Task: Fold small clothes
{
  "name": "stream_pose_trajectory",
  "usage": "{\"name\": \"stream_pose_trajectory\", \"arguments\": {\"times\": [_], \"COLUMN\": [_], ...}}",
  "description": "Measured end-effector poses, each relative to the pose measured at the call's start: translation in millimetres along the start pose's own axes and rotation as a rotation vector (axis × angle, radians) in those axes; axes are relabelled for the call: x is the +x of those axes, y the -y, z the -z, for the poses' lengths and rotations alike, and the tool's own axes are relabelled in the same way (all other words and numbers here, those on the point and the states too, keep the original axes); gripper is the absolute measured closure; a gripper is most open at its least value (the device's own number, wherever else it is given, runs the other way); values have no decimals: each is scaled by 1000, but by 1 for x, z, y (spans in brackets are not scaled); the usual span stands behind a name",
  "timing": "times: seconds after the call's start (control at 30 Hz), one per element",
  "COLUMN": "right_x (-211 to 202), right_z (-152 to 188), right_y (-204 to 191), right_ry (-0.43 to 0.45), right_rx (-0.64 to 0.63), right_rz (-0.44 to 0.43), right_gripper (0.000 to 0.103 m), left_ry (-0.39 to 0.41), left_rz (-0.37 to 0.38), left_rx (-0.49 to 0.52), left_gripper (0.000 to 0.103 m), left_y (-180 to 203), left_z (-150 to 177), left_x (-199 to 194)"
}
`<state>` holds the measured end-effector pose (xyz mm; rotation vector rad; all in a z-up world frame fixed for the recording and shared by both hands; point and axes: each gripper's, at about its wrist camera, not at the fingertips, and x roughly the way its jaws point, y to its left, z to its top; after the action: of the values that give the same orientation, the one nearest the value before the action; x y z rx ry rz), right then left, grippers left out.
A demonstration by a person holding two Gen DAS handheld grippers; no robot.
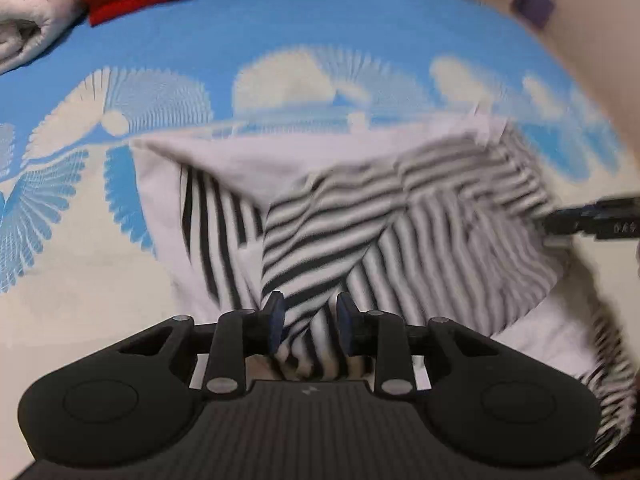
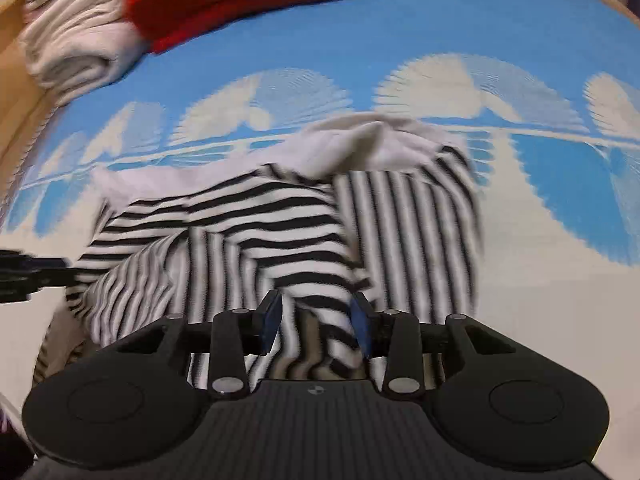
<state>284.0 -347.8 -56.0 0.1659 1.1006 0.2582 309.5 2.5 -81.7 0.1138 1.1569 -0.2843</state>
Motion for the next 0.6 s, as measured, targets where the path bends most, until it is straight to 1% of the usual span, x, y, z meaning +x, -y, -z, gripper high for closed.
{"name": "stream_pose_trajectory", "arguments": {"times": [0.03, 0.07, 0.1, 0.13, 0.17, 0.23, 0.3, 0.33, 0.4, 0.43, 0.53, 0.6], "right_x": [8, 18, 28, 33, 33, 19, -8, -18, -42, -53, -91, -121], "right_z": [3, 8, 13, 16, 17, 12, 7, 5, 6, 7, 17, 27], "right_y": [-1, 0, 3, 9, 14, 15, 8, 5, -4, -10, -26, -32], "right_ry": [-36, -83, -135, -165, -164, -113, -19, 15, 82, 110, 178, 242], "right_rx": [-18, -30, -29, -7, 20, 50, 38, 35, 22, 4, -54, -74], "right_rz": [34, 82, 132, 152, 140, 127, 108, 94, 58, 43, 18, 23], "right_gripper": [63, 63, 62, 61, 61, 61, 61, 61, 61, 61, 61, 61], "left_ry": [-53, -97, -108, -89, -54, 44, 145, 184, 236, 259, 345, 380], "left_rz": [-54, -88, -88, -78, -74, -69, -82, -80, -56, -59, -68, -71], "left_rx": [19, 28, 21, 5, -11, -38, -84, -112, -153, -160, -137, -120], "left_gripper": [71, 69, 69, 69, 69, 66, 57, 57, 57, 57, 57, 57], "left_y": [1, 1, -1, -4, -5, -6, -6, -7, -4, -1, 14, 26], "left_z": [5, 9, 13, 14, 13, 15, 22, 27, 40, 47, 72, 95], "left_x": [11, 18, 21, 16, 6, -21, -49, -62, -87, -100, -146, -173]}}
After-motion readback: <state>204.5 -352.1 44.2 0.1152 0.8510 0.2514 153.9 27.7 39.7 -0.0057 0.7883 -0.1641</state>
